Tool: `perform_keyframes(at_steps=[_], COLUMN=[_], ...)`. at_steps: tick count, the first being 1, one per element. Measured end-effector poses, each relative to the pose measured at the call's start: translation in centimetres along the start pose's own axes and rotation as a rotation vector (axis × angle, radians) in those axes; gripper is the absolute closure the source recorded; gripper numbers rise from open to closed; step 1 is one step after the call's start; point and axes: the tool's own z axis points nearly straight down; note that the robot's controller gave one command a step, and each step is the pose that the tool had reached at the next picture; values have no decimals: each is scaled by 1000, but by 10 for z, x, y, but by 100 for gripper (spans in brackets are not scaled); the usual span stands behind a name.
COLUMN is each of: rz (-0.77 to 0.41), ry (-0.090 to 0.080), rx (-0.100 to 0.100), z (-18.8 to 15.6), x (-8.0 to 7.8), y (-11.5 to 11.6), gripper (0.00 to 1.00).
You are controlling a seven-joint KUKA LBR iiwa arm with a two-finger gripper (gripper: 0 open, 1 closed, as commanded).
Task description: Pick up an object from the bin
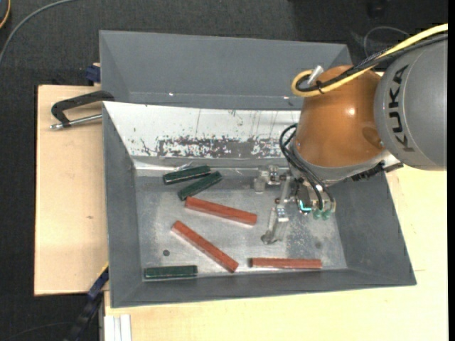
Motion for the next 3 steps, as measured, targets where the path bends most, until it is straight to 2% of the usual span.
perform_keyframes(at_steps=[1,2,3], rz=[-146,-145,-128], ry=[-16,-11,-22], rx=[0,0,0], z=[117,116,-43], x=[-69,-67,-76], y=[24,23,28], gripper=[0,100,100])
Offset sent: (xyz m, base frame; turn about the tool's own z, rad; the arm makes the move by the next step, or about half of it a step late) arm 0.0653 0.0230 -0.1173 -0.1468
